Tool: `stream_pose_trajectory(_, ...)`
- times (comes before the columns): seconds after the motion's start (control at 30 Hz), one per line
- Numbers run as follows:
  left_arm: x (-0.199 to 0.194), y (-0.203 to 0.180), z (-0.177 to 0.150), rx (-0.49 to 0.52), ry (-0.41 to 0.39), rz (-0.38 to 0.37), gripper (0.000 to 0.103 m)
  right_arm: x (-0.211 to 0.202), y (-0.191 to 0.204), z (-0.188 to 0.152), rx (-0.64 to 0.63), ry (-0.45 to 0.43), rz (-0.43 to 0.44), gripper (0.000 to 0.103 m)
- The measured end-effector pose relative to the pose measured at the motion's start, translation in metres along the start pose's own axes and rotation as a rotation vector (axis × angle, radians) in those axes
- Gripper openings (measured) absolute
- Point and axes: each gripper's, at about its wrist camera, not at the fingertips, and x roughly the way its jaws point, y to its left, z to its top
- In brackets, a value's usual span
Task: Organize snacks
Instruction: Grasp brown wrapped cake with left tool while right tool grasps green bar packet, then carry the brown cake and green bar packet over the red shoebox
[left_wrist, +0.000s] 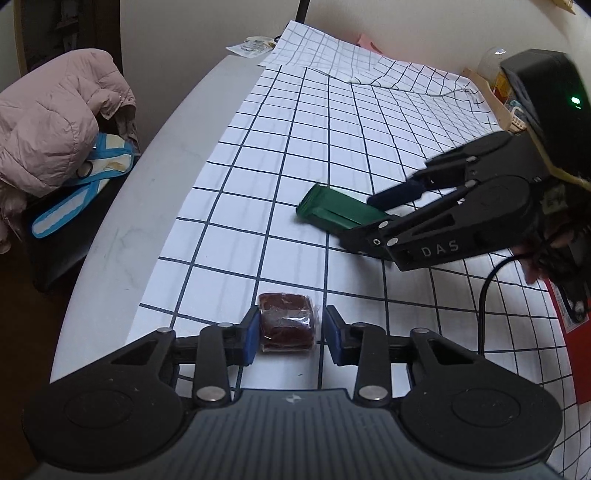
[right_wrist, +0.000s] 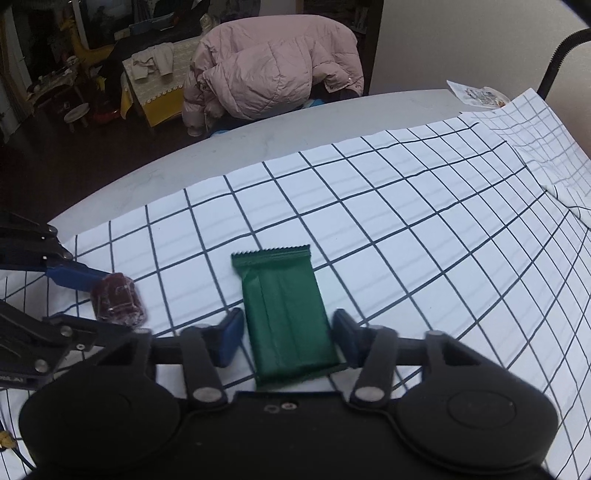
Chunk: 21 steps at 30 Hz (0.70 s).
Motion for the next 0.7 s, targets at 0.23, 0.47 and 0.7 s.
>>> stream_pose_trajectory(0.23,-0.001,0.000,0.000,-0.013,0.013,0.009,0.030,-0.007,0.017,-0.014,0.133,-0.019,-0.127,0.043)
stream_pose_trajectory(0.47,-0.005,0.000,-0.004,-0.035,0.041,-0.001,0.030,-0.029,0.026,-0.040,0.321,-0.006,-0.209,0.043)
stream_pose_trajectory(0.7,-0.024,-0.011,-0.014,-0.026,0.057,-0.017,0.030,-0.076,0.041,-0.069,0.468,-0.050,-0.261,0.043)
